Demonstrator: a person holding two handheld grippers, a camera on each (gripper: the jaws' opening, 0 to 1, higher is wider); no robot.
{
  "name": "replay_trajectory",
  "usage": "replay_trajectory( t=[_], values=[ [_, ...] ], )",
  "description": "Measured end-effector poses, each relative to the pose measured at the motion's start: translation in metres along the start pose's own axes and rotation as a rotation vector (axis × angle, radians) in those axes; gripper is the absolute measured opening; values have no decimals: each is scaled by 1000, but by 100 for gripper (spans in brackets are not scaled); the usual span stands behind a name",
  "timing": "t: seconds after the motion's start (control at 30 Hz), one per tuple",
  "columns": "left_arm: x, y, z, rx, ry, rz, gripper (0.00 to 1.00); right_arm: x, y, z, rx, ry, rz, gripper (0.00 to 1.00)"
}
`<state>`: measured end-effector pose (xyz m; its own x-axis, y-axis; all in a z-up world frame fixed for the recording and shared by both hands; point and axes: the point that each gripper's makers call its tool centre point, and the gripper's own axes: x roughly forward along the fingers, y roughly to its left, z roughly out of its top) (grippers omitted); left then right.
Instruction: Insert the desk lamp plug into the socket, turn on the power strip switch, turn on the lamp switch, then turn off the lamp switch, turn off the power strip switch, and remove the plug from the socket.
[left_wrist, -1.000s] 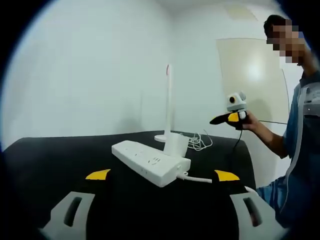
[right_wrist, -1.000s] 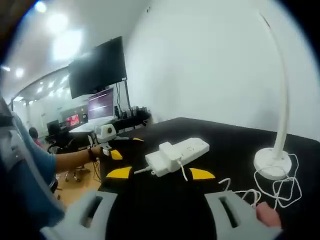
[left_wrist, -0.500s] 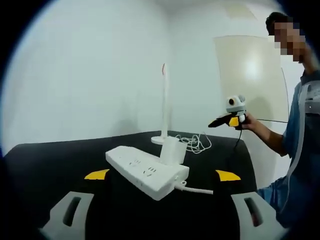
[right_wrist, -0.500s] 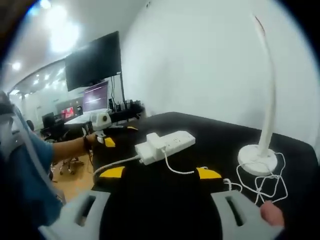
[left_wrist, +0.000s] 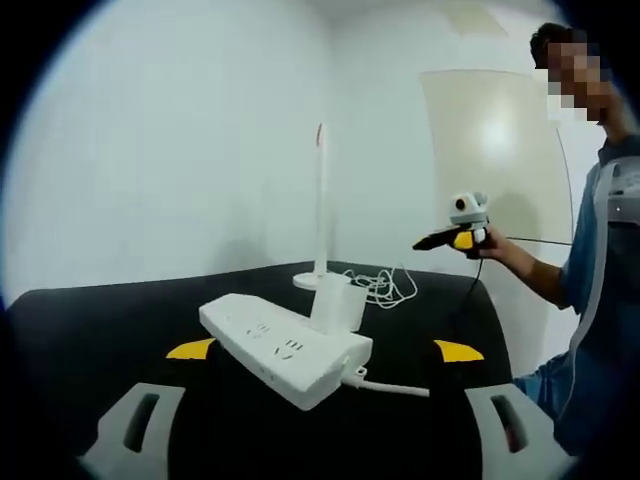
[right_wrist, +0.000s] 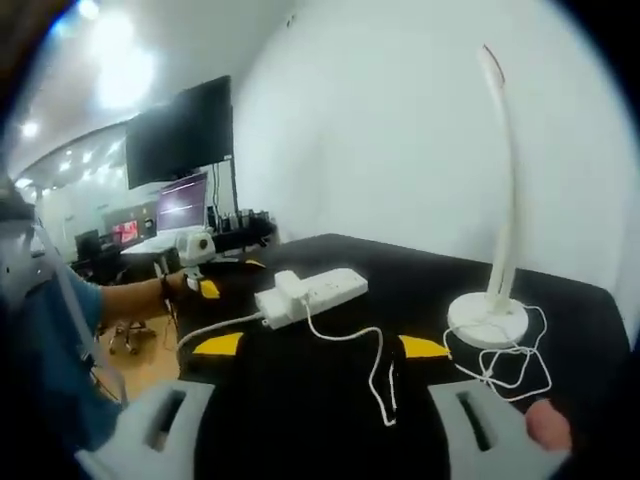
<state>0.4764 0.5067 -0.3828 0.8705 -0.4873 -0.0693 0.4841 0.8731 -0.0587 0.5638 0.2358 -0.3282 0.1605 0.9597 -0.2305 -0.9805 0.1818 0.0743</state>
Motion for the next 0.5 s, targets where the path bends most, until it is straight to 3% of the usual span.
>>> replay_trajectory(
  t=[0.3, 0.5],
  values=[
    [12, -10, -1, 4, 6, -30, 82, -20, -16, 4, 30, -81, -60, 65],
    [18, -12, -3, 2, 8, -42, 82, -31, -25, 0, 32, -91, -90, 66]
  ],
)
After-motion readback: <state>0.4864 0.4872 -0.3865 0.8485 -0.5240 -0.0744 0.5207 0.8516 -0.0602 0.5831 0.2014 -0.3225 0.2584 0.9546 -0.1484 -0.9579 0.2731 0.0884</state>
